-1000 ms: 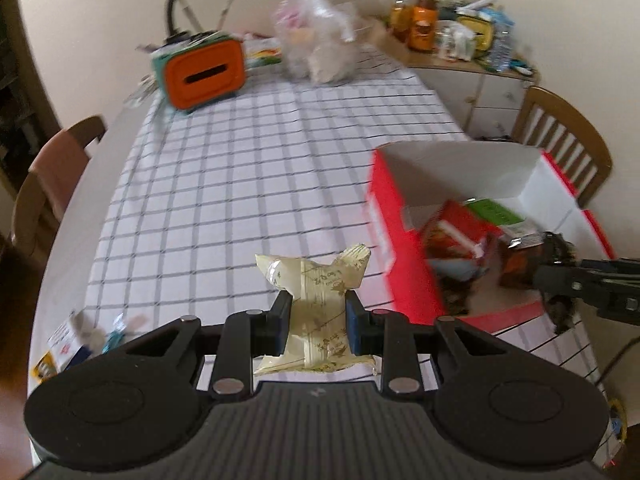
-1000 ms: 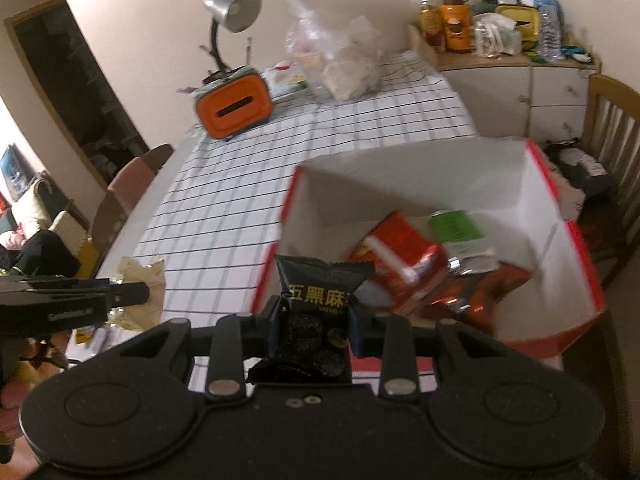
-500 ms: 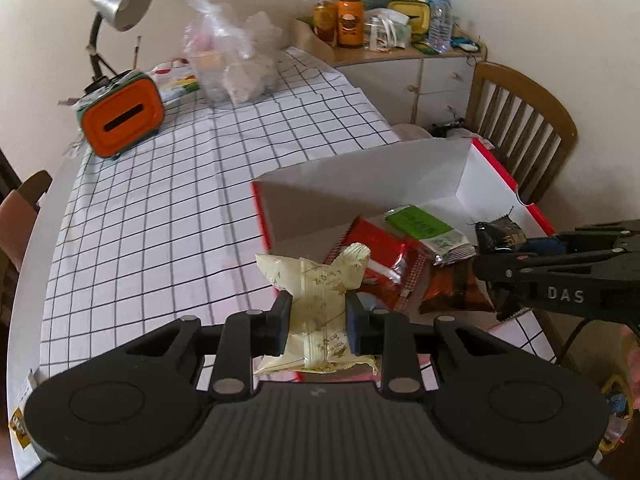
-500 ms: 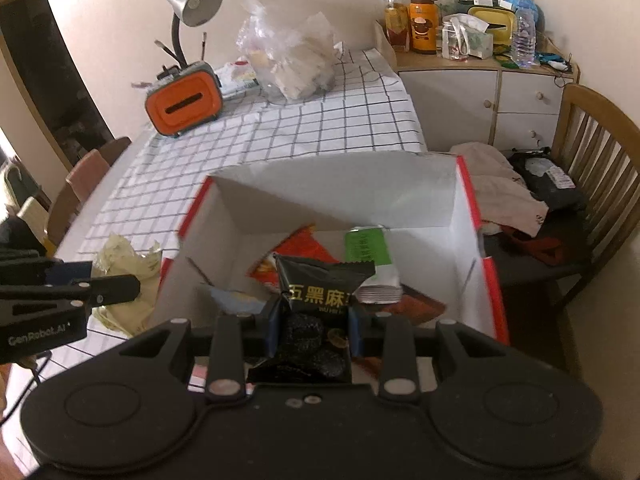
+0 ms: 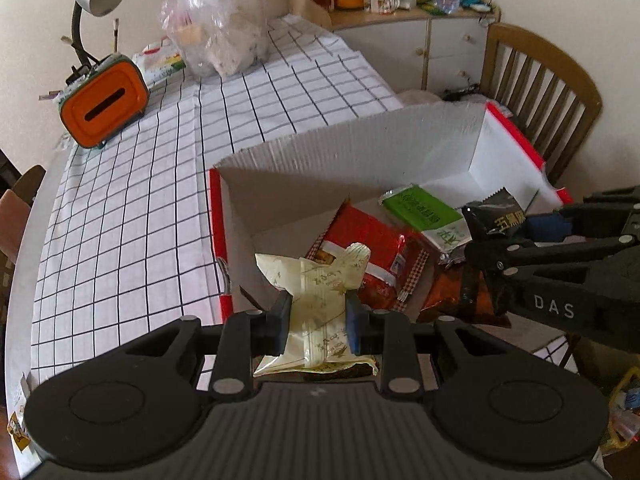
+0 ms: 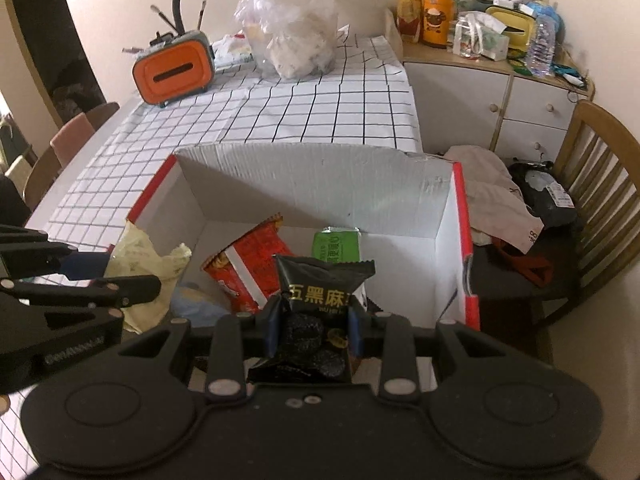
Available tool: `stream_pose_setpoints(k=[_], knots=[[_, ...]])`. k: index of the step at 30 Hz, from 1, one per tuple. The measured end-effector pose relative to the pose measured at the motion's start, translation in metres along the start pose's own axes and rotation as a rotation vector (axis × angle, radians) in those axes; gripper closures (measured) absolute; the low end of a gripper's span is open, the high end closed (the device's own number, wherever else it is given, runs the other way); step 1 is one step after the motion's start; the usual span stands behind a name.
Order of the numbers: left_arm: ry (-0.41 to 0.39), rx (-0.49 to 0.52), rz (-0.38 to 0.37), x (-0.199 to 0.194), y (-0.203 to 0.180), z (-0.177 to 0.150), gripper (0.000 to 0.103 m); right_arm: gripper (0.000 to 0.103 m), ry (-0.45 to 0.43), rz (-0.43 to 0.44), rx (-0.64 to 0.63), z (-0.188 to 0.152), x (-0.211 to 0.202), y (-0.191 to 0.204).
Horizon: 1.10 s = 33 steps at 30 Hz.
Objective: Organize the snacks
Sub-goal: 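Open the right tool dropping the black bag while the left tool releases the cream packet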
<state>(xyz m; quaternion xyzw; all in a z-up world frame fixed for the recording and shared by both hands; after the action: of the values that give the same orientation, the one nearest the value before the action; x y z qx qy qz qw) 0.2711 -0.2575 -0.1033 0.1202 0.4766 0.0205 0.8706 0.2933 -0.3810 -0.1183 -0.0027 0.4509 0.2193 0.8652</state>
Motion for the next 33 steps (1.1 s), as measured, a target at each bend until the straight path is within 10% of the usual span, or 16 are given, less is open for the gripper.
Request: stream_pose_setpoints(k=[17, 25, 33], knots=[[0.065, 0.004, 0.038, 0.023, -0.005, 0.000, 0.075, 0.068, 0.089, 0.039, -0.052, 0.001, 0.030, 0.000], [0.064, -0.029, 0.022, 0.016, 0.003, -0.001, 0.071, 0.045, 0.074, 0.067, -0.048, 0.001, 0.020, 0.000], [-0.001, -0.063, 0.006, -0.012, 0.013, -0.001, 0.047, 0.035, 0.024, 0.108, -0.051, 0.005, -0.008, 0.003]])
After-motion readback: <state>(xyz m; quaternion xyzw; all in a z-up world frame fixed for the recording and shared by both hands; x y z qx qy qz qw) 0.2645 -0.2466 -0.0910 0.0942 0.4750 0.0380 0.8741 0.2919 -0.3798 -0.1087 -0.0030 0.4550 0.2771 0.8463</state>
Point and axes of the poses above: each gripper's, at about its wrist camera, not at the fingertips, and x roughly the way its jaws point, y to its left, z to its top, the point moved 6 cm from there along x, roughly the way its jaws point, and after that the axes turned 6 degrees about z, right-handed, at the moved point
